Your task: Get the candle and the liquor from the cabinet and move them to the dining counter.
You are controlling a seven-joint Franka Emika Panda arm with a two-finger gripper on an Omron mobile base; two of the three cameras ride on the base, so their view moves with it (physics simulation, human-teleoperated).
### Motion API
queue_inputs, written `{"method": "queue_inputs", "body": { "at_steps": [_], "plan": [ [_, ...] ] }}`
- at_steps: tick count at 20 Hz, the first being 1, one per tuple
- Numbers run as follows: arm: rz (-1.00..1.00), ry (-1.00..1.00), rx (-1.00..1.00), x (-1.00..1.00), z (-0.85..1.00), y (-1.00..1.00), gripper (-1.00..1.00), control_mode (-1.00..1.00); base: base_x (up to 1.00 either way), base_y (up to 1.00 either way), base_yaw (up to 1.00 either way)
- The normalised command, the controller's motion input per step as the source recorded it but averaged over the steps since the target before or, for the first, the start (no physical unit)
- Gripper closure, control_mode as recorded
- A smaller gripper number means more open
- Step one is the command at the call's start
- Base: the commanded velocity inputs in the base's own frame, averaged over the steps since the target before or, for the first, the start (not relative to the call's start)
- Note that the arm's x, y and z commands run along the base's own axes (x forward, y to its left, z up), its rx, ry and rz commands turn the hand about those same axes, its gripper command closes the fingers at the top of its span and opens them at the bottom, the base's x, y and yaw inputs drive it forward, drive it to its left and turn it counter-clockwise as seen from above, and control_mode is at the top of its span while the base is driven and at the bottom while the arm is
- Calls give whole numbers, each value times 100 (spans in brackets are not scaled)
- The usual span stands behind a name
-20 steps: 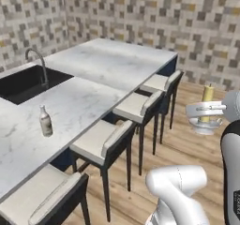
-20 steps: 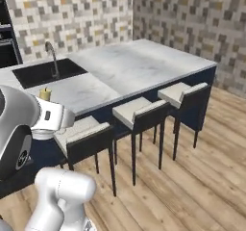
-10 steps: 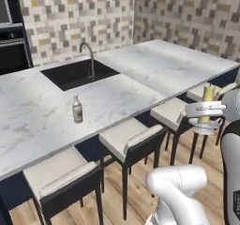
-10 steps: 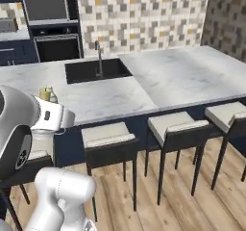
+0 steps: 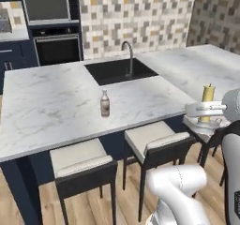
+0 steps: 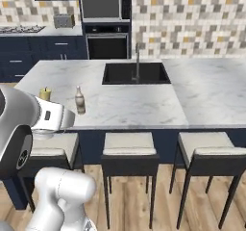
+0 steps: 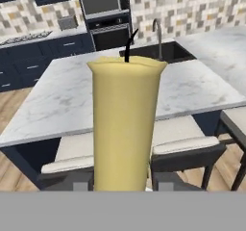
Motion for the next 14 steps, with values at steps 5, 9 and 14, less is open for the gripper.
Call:
{"method": "queue_inputs", "body": {
  "at_steps": [5,9,14],
  "plan": [
    [0,0,0,0,0,0,100,100,35,-54,17],
    [0,0,0,0,0,0,100,100,35,-55,14],
    [0,0,0,0,0,0,100,100,47,-46,13]
  ]
}}
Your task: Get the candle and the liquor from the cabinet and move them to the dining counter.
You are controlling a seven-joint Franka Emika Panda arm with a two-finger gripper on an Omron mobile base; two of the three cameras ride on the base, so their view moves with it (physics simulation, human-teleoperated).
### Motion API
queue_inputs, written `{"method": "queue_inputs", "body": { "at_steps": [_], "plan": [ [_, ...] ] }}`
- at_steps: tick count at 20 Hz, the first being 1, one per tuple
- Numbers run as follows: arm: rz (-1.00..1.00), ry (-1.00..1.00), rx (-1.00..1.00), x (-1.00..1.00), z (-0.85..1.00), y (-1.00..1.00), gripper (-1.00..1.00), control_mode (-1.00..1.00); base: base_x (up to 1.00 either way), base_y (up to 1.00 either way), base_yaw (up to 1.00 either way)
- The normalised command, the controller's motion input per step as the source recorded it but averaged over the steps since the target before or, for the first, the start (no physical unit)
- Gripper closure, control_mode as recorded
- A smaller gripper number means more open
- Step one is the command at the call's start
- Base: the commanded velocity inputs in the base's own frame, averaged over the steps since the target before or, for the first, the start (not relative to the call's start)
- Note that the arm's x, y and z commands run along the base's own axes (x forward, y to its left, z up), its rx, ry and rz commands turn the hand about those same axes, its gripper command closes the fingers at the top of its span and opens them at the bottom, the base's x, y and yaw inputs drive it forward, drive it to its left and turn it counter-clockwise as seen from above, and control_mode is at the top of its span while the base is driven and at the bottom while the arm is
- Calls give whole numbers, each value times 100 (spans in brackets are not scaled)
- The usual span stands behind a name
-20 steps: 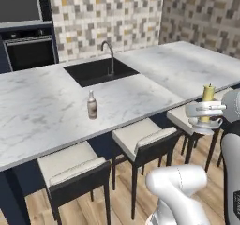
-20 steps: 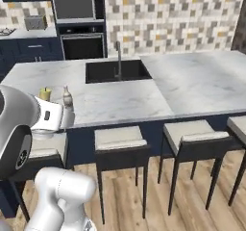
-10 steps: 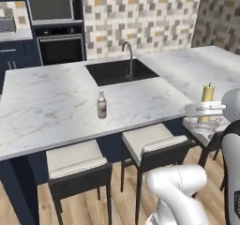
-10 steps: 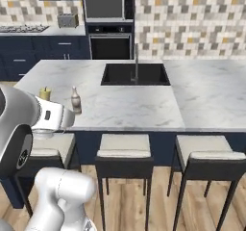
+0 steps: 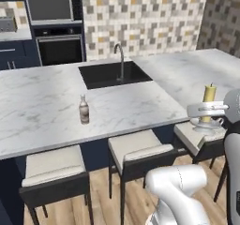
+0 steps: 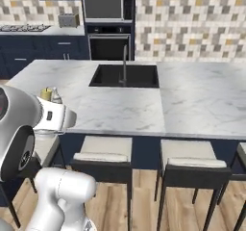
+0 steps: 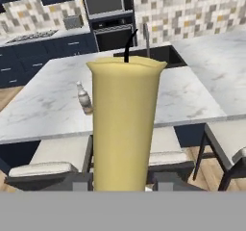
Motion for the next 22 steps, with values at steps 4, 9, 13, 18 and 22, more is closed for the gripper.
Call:
{"method": "queue_inputs", "body": {
  "at_steps": [4,9,13,18,22],
  "plan": [
    [0,0,0,0,0,0,100,100,60,-28,18],
    [0,0,0,0,0,0,100,100,56,-28,20],
    [0,0,0,0,0,0,100,100,60,-27,14],
    [0,0,0,0,0,0,100,100,60,-26,16],
    [0,0,0,0,0,0,100,100,43,-18,16]
  ]
}}
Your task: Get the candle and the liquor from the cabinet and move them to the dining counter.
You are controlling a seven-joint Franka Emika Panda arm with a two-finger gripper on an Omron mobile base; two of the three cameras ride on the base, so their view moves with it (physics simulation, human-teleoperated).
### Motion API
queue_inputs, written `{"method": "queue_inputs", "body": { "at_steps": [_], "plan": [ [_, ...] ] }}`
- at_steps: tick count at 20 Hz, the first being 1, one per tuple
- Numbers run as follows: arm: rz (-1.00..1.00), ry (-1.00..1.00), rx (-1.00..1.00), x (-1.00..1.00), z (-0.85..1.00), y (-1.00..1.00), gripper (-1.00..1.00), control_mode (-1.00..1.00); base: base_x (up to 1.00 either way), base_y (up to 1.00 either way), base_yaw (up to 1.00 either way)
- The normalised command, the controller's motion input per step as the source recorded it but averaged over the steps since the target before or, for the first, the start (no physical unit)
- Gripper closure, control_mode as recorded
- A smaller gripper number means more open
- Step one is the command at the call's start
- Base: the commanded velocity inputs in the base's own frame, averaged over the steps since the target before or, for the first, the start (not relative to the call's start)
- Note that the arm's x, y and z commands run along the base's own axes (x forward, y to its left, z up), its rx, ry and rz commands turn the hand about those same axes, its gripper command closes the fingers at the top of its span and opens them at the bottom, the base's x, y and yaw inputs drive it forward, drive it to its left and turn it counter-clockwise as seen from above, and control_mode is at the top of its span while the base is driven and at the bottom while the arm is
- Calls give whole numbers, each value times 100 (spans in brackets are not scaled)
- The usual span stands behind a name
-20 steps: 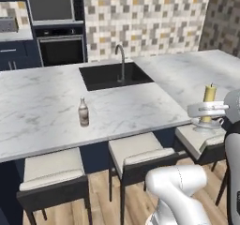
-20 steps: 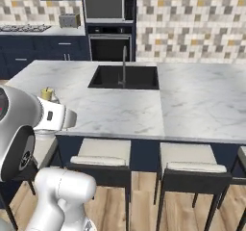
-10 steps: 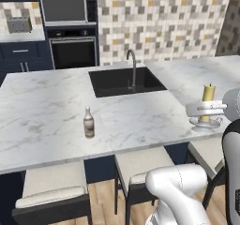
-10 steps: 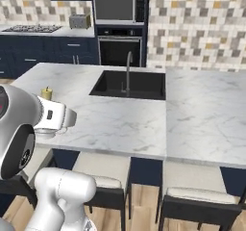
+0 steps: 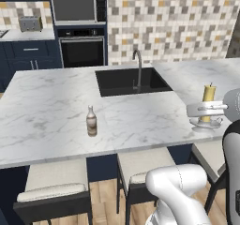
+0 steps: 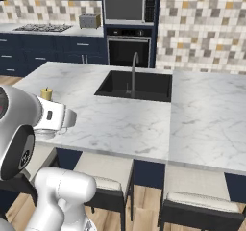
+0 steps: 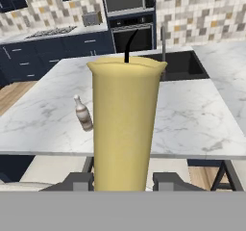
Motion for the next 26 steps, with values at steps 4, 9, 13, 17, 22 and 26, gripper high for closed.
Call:
{"method": "queue_inputs", "body": {
  "at_steps": [4,9,13,17,22,26],
  "plan": [
    [0,0,0,0,0,0,100,100,2,-1,1],
    [0,0,0,0,0,0,100,100,0,0,0],
    [0,0,0,0,0,0,100,100,0,0,0],
    [0,0,0,0,-1,0,100,-100,0,0,0],
    [19,7,10,9,-19,-28,100,-100,0,0,0],
    [49,0,9,19,-28,-28,100,-100,0,0,0]
  ]
}}
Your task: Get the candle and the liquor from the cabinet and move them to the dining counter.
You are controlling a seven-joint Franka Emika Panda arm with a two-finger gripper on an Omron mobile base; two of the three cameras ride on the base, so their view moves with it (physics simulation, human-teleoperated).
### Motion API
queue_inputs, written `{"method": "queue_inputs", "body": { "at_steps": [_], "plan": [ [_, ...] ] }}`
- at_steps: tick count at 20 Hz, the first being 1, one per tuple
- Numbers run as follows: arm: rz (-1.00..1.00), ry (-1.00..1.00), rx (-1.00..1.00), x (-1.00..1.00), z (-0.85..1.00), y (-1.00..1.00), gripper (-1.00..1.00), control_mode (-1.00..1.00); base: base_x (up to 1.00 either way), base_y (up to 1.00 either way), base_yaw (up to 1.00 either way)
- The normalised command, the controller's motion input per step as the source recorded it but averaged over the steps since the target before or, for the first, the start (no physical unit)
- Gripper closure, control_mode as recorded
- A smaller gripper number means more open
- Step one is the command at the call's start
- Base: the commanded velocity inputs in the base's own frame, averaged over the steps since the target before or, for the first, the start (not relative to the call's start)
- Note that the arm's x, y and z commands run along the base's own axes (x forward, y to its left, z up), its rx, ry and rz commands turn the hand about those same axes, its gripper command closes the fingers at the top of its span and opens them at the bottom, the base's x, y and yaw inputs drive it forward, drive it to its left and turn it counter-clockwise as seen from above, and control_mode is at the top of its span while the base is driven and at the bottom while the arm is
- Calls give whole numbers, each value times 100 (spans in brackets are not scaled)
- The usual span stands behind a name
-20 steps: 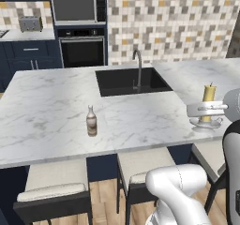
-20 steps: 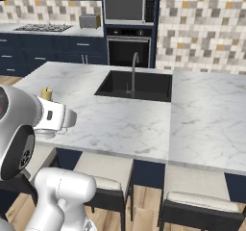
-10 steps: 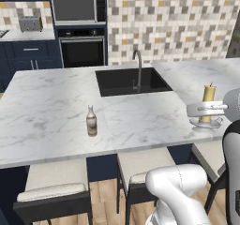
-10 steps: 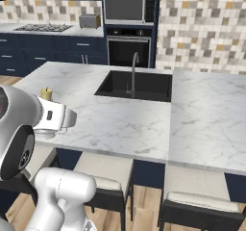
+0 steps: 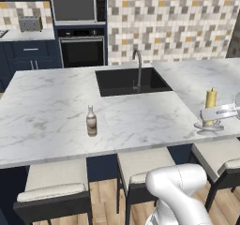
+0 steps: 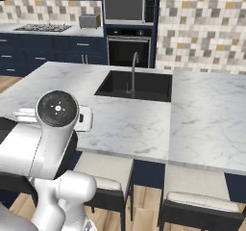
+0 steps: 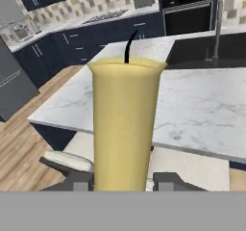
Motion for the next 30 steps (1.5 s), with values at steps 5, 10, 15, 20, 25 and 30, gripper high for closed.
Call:
{"method": "queue_inputs", "body": {
  "at_steps": [5,10,15,20,25,30],
  "plan": [
    [48,1,0,31,-36,-19,100,-100,0,0,0],
    [32,-1,2,40,-43,-7,100,-100,0,0,0],
    [4,0,2,50,-41,4,100,-100,0,0,0],
    [0,0,2,70,-40,5,100,-100,0,0,0],
    [1,-5,0,64,-29,13,100,-100,0,0,0],
    [15,0,0,63,-21,17,100,-100,0,0,0]
  ]
}}
